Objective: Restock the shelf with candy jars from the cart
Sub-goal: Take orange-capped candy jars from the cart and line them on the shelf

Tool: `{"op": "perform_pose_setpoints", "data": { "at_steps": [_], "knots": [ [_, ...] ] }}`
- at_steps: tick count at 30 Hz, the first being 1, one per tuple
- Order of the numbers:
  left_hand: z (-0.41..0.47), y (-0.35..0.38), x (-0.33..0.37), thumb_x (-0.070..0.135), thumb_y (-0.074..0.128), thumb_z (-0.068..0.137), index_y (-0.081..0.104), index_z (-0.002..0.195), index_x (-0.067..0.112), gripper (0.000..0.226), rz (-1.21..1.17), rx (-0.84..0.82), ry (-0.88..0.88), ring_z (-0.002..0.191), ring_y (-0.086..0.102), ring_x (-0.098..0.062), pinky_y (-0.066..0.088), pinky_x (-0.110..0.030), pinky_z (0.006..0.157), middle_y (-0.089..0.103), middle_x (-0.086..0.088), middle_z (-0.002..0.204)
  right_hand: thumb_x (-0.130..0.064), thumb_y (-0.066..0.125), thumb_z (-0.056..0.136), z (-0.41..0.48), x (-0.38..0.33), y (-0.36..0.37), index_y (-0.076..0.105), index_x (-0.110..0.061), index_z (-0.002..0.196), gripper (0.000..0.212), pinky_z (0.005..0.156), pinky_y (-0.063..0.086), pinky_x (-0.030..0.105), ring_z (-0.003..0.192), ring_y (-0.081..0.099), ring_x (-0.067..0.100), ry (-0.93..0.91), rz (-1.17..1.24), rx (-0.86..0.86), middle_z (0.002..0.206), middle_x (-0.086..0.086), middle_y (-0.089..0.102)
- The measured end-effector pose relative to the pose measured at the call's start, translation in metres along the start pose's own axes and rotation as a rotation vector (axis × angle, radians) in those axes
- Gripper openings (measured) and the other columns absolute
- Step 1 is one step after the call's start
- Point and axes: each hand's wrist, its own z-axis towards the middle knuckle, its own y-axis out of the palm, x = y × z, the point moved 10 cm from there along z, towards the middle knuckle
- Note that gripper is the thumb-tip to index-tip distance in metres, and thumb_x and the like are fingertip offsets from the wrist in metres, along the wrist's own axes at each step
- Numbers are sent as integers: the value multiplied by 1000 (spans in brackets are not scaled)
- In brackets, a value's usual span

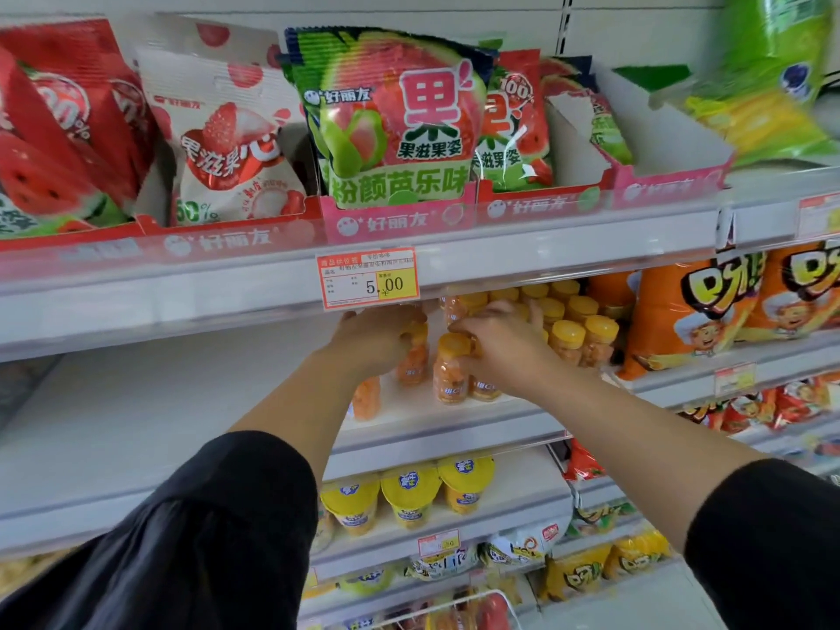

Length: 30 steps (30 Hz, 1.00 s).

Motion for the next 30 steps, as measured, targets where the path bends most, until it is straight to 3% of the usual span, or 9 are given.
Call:
{"op": "perform_pose_setpoints", "data": {
  "at_steps": [4,7,12,16,21,25,30],
  "knots": [
    [-2,2,-5,18,42,93,60,117,33,33,-101,-31,-24,96,48,-16,41,-30,81,57,13,113,-50,62,85,-3,-2,2,58,-39,128,44,114,5,55,134,31,19,-1,-19,42,133,-13,57],
    [0,-2,-8,29,50,92,60,107,34,19,-89,40,-66,94,51,-16,37,-28,77,54,18,97,-48,61,86,-8,-2,0,56,-37,132,47,114,6,53,135,31,20,-25,-17,60,136,-12,54],
    [12,7,-18,39,56,88,58,110,38,22,-129,91,-185,92,52,-16,38,-27,76,57,14,103,-47,62,87,-10,3,-4,57,-38,131,45,115,7,53,136,30,17,-30,4,79,138,-15,53],
    [27,17,-11,35,53,88,62,100,30,16,-185,81,-205,92,59,-18,40,-29,72,65,8,102,-47,62,89,-14,6,-13,60,-38,127,39,112,9,49,135,31,16,-34,32,147,133,-15,57],
    [44,31,3,21,62,90,65,94,17,7,-482,23,-143,72,51,-4,39,-8,59,67,-2,93,-44,64,88,-19,16,-16,62,-37,123,36,110,5,45,136,30,18,-1,34,147,130,-15,58],
    [57,37,3,25,70,88,67,105,18,18,-564,9,-90,96,62,-15,45,-22,78,68,1,103,-42,64,89,-20,20,-13,62,-39,124,35,112,6,48,136,31,17,11,35,134,131,-14,57],
    [59,40,-1,26,70,89,67,109,18,22,-566,22,-92,97,61,-15,48,-29,87,67,2,106,-39,65,88,-21,17,-12,64,-37,122,34,112,6,49,135,33,17,3,54,148,128,-15,58]
  ]
}}
